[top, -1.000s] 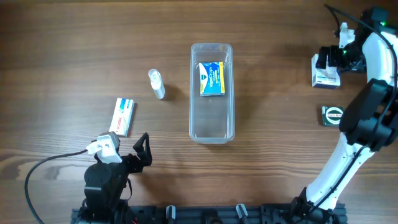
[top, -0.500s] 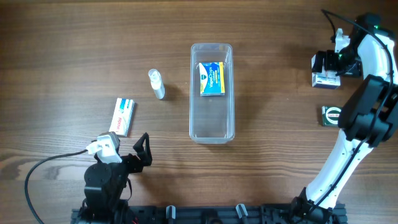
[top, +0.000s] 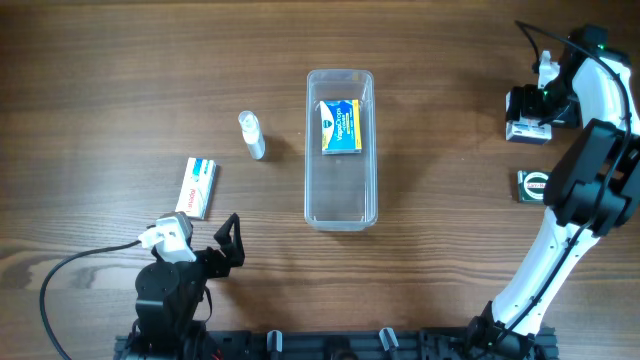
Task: Pack container
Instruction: 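Grasp the white bandage box with the right gripper, then carry the bandage box over the container and lower it inside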
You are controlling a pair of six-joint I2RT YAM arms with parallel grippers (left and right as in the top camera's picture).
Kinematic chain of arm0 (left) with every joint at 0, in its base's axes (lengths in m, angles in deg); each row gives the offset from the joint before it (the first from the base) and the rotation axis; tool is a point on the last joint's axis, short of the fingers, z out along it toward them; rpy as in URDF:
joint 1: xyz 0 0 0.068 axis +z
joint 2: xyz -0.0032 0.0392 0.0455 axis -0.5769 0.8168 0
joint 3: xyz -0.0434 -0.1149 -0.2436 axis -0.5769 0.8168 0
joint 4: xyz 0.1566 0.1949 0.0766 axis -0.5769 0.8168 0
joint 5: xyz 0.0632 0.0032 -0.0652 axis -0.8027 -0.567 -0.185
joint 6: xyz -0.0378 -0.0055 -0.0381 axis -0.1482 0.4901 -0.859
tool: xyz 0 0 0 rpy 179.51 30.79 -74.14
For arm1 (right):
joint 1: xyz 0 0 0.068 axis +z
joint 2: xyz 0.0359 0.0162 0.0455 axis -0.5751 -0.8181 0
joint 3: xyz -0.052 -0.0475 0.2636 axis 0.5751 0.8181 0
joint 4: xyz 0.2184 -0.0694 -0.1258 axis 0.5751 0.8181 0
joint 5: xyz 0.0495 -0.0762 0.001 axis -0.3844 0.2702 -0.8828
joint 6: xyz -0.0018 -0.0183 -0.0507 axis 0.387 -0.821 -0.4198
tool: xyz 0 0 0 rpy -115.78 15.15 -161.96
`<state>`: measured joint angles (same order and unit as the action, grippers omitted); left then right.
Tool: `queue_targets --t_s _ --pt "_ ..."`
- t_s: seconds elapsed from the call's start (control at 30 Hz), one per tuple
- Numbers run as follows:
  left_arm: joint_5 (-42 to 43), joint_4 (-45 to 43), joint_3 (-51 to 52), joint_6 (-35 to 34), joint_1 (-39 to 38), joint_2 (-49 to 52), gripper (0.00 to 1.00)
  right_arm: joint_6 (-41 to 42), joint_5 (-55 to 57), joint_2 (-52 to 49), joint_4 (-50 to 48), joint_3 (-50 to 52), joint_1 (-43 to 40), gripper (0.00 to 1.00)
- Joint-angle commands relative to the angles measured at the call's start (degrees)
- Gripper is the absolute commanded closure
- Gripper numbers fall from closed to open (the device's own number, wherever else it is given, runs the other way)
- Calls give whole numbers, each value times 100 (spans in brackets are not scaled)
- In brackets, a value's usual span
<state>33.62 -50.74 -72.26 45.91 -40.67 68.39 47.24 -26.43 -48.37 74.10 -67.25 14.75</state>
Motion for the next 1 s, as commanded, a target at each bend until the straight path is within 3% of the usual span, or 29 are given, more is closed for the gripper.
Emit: queue_targets --t_s 0.0,0.07,0.27,0.47,0.63,0.7,0.97 --pt "-9 -35 17 109 46 -24 0 87 142 -144 -13 46 -9 17" --pt "-9 -35 15 109 46 -24 0 120 144 -144 11 46 -9 25" --pt "-9 -35 17 109 46 -24 0 387 28 -20 319 -212 -9 25" --pt "-9 -35 17 109 46 -24 0 476 -1810 1484 732 -258 273 24" --pt "-9 -35 15 109 46 -24 0 763 -2024 2889 1491 -258 1475 23" --pt "-9 -35 15 109 46 -24 0 1285 -1860 3226 1502 -258 2201 21" --pt "-9 -35 15 109 46 -24 0 2804 -616 2916 997 26 4380 18"
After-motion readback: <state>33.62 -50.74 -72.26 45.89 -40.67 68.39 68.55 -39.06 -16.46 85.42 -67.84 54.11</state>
